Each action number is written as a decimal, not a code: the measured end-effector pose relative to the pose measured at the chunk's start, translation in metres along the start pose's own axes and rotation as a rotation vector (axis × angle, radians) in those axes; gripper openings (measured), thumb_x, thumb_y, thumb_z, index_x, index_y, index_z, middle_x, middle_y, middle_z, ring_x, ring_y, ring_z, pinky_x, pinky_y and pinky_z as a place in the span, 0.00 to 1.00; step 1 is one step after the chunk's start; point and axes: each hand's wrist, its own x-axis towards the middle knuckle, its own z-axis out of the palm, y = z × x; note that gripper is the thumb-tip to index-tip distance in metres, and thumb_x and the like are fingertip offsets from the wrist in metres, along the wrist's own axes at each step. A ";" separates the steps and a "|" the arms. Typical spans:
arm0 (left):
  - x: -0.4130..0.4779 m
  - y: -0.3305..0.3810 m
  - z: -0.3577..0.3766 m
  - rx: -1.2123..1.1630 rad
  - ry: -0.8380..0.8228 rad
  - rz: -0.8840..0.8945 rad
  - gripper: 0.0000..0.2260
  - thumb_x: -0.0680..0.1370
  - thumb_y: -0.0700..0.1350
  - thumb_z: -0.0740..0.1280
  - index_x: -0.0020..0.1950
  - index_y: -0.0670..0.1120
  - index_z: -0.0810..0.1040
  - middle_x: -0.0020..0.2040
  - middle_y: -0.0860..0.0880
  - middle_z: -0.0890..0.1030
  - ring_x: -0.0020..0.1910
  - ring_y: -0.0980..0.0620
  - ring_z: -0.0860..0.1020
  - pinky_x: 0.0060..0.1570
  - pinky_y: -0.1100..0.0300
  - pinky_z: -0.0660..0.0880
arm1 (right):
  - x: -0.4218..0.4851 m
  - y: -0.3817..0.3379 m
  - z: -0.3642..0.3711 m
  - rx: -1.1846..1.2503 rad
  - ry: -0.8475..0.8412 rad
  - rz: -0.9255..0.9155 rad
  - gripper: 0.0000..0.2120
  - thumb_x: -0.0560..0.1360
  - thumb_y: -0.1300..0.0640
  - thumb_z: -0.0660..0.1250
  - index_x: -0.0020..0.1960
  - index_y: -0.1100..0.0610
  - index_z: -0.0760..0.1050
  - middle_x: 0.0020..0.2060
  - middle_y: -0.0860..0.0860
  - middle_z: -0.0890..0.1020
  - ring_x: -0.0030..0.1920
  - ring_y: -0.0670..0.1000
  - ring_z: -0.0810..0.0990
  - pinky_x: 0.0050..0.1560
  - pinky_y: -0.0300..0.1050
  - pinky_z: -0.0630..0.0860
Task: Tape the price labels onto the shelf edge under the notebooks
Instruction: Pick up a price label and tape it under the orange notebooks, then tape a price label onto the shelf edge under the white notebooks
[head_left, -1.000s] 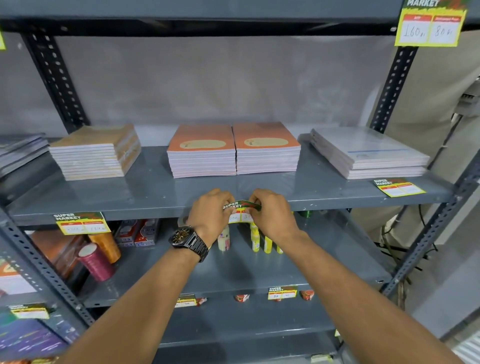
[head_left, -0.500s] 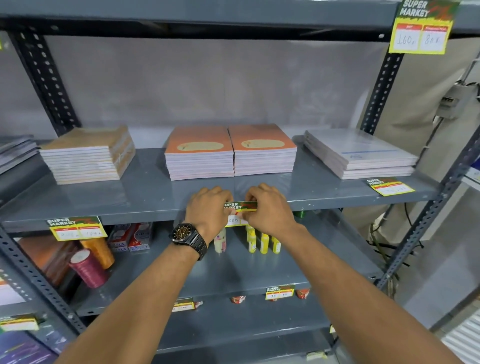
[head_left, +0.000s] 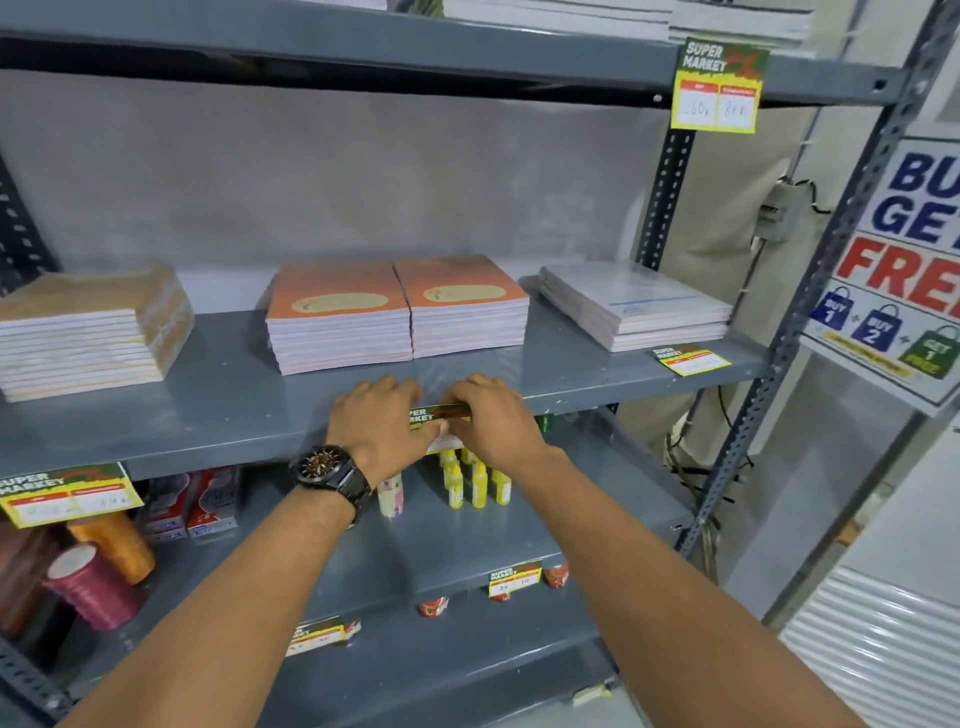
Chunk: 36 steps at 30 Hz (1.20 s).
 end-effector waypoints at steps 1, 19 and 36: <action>0.002 0.004 -0.001 -0.017 -0.018 -0.019 0.24 0.70 0.67 0.63 0.58 0.53 0.75 0.54 0.49 0.81 0.54 0.43 0.77 0.51 0.49 0.74 | -0.004 0.007 -0.006 0.038 -0.003 0.001 0.13 0.71 0.53 0.72 0.54 0.52 0.79 0.49 0.52 0.80 0.51 0.59 0.77 0.51 0.53 0.75; 0.116 0.292 0.085 -0.432 -0.117 -0.190 0.15 0.73 0.59 0.66 0.55 0.52 0.76 0.55 0.51 0.83 0.56 0.45 0.80 0.57 0.51 0.76 | -0.017 0.340 -0.191 0.201 0.133 0.399 0.06 0.70 0.58 0.73 0.47 0.56 0.82 0.39 0.52 0.84 0.43 0.49 0.82 0.46 0.38 0.73; 0.175 0.342 0.113 -0.848 -0.035 -0.386 0.07 0.72 0.38 0.73 0.47 0.48 0.83 0.38 0.54 0.81 0.40 0.56 0.79 0.45 0.65 0.75 | 0.029 0.384 -0.188 0.421 -0.095 0.408 0.15 0.64 0.54 0.79 0.48 0.56 0.81 0.44 0.51 0.84 0.46 0.49 0.82 0.44 0.39 0.76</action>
